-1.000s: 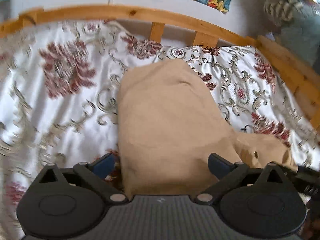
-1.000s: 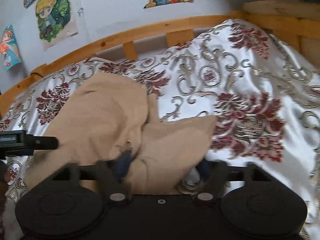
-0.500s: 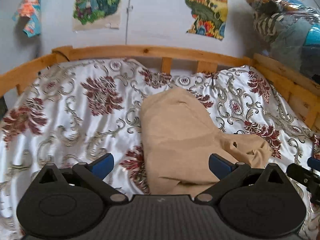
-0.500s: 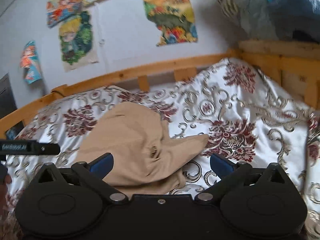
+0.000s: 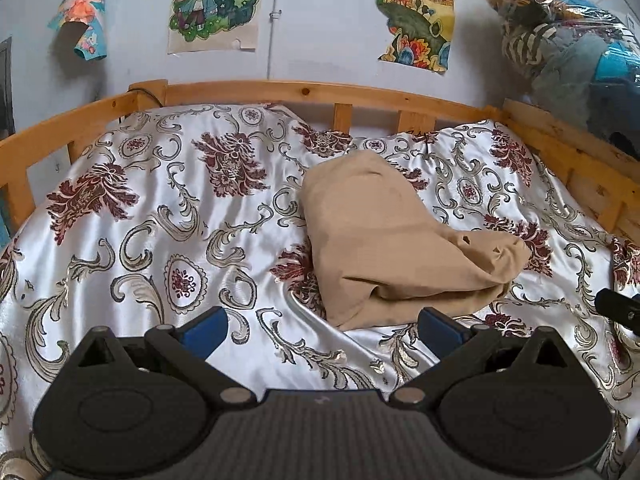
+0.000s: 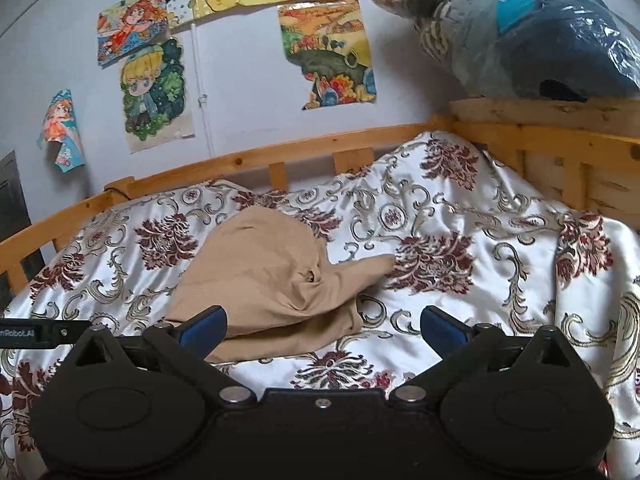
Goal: Fold large clothes
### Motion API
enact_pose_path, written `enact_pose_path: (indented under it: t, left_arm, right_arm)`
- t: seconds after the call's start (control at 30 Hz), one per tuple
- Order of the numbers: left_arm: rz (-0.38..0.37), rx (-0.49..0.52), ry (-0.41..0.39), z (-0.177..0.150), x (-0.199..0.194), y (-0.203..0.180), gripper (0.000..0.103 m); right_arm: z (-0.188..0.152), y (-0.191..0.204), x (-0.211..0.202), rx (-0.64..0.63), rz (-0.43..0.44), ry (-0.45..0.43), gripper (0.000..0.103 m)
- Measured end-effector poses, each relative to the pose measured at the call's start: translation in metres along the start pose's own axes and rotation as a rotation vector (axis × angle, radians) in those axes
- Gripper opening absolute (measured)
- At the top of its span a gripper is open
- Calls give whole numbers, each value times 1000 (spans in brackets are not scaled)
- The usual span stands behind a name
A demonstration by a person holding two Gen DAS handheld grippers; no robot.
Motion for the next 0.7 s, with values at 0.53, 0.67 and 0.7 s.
enact_pose_path:
  t: [0.53,0.67,0.7]
  left_arm:
    - [4,14,17,0,7,-7,102]
    - [2,20,6,0,4,-8,102]
    - [6,23,2,0,4,-8,102]
  right_arm:
    - [-2,2,-1,-5,25,-6,102]
    - [-2,1,-2,1,21,-4,102]
    - [-3,1,-2,1,22,-2,102]
Point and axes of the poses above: each gripper's, at about its wrist camera, not at the fingertips, and x roughly the way its jaws point, y to its left, z to its top, the point moved 2 cm from there along x, roughly the way its jaws point, and after that the axes turned 6 degrees about -z, right-handed, at the moved point
